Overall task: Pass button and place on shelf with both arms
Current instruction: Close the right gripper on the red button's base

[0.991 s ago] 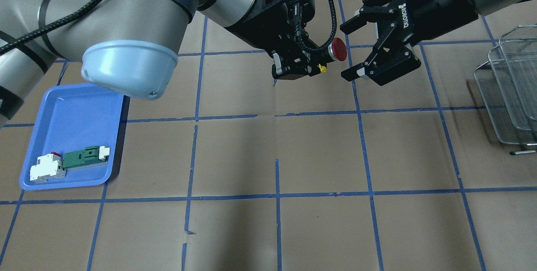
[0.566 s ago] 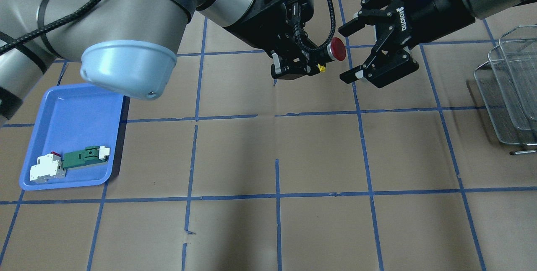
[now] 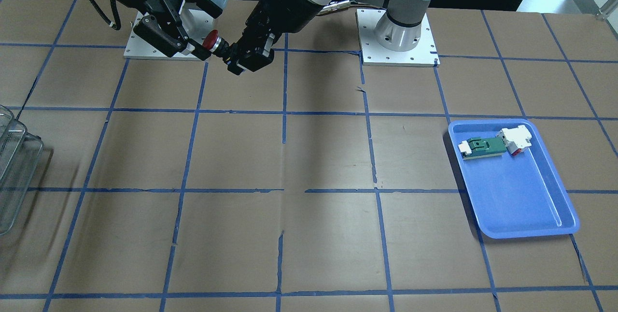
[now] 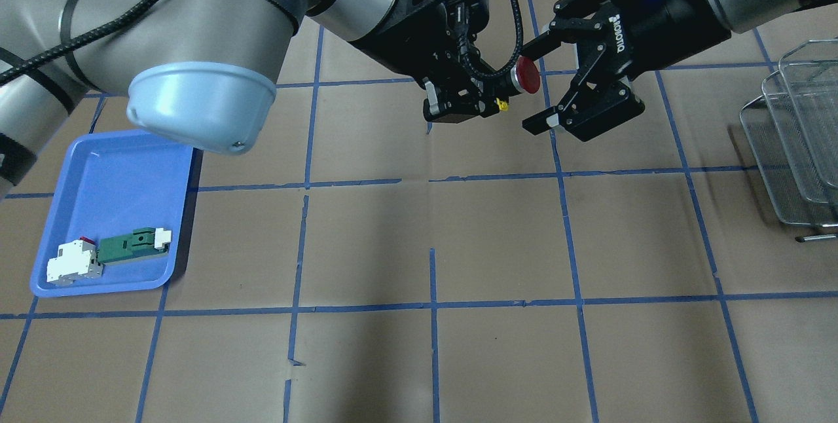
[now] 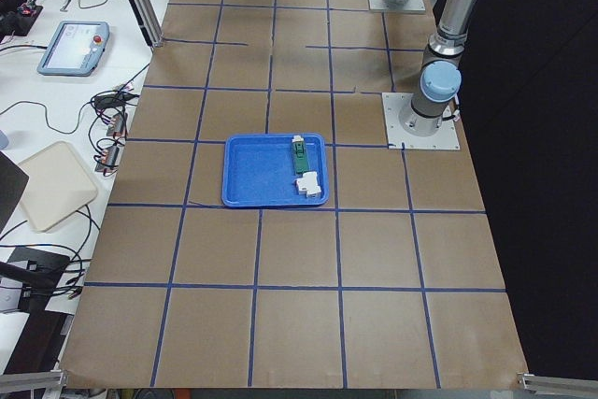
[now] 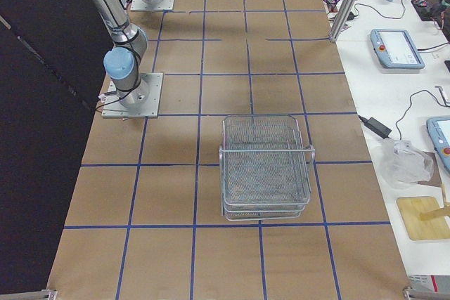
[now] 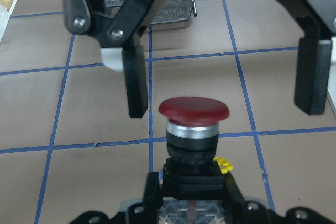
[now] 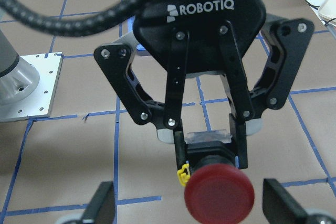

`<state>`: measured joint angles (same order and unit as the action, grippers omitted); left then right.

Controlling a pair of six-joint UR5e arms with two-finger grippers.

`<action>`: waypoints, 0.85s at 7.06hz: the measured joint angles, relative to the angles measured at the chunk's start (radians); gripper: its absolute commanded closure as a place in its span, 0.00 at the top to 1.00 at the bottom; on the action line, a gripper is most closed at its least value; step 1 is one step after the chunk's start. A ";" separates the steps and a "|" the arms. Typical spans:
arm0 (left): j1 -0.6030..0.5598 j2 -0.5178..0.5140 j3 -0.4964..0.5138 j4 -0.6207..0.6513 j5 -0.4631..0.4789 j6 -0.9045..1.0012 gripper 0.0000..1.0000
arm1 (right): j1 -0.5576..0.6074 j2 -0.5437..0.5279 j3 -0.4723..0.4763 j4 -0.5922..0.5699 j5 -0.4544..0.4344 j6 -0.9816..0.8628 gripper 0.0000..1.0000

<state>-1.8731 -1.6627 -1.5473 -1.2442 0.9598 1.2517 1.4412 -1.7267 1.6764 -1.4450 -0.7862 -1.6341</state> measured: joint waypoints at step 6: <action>-0.001 0.007 0.001 -0.001 0.000 0.000 0.00 | 0.001 0.001 -0.002 -0.017 0.034 -0.019 0.00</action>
<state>-1.8736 -1.6556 -1.5463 -1.2455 0.9602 1.2517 1.4420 -1.7261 1.6741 -1.4622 -0.7525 -1.6535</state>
